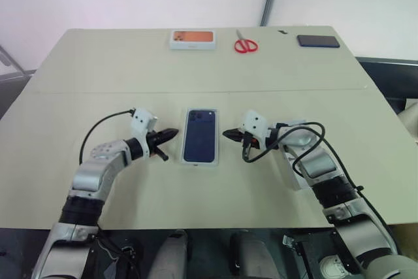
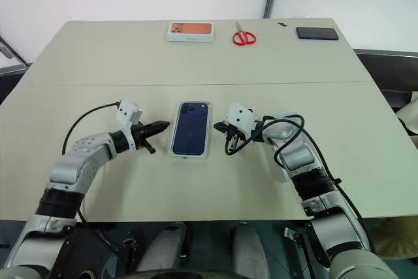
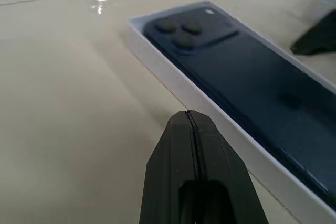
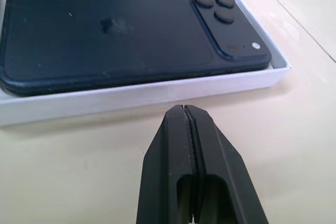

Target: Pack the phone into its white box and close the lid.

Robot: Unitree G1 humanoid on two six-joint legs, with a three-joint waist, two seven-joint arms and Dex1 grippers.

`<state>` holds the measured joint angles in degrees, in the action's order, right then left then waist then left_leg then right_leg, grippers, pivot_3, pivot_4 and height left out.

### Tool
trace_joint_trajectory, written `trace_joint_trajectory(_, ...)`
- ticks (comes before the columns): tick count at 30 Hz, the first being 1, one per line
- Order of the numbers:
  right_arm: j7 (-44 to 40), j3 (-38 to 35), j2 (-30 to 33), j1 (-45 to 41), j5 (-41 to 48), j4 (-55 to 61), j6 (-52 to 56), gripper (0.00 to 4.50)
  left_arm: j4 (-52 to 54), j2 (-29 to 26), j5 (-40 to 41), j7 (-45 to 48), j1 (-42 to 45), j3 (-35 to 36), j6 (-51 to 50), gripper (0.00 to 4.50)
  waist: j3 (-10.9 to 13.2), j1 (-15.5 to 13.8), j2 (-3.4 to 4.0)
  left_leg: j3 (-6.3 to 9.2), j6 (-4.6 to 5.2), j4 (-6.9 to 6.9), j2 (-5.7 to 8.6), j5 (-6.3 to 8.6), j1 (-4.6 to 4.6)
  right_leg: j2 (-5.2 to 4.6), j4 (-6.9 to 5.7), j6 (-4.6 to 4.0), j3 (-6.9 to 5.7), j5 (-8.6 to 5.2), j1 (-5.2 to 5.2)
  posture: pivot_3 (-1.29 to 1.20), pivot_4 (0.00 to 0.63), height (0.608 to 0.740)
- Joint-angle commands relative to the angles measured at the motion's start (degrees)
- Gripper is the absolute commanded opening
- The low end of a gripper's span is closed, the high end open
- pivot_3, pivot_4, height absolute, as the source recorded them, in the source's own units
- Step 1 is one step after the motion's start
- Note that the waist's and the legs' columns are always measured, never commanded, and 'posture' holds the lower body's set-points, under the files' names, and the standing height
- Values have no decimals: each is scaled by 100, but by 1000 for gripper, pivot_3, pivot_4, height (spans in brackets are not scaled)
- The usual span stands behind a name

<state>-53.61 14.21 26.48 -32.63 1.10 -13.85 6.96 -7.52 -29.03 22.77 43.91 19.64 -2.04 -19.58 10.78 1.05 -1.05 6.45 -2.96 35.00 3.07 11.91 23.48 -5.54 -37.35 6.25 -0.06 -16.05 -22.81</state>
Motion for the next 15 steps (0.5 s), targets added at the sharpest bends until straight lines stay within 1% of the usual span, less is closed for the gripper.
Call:
trace_joint_trajectory(1, 18, -72, -9, -109, 16, 70, -124, 12, -411, 12, -466, 210, -34, 60, 1263, 16, 0, -23, 0, 3, 0, 1, 0, 0, 0, 0, 0, 0, -2, 0, 1, 0, 150, 740)
trace_joint_trajectory(4, 33, -44, -13, -68, -28, 82, -139, 12, -774, 160, -685, 297, 14, -68, 1665, 16, 0, -34, 0, 1, 1, 5, 3, 0, 0, -2, 2, 0, -2, 0, 5, 0, 150, 740)
trace_joint_trajectory(7, 52, -13, -63, -57, -36, 119, -111, 12, -801, 390, -659, 527, 104, -257, 1447, 16, 0, -55, 0, 4, 3, 7, 6, 1, 0, -6, 4, 1, -3, 0, 11, 0, 150, 740)
trace_joint_trajectory(10, 38, 32, -61, -65, -75, 118, -120, 12, -827, 478, -732, 792, 232, -437, 1325, 16, 0, -43, 1, 5, 4, 10, 8, 1, 0, -6, 4, 1, -5, 1, 13, 0, 150, 740)
trace_joint_trajectory(15, -150, 0, 94, 42, -11, 273, -83, 12, -536, 673, -440, 1007, 513, -427, 647, 16, 0, -38, 1, 5, 4, 11, 9, 1, 0, -3, 1, 2, -10, 0, 14, 0, 150, 740)
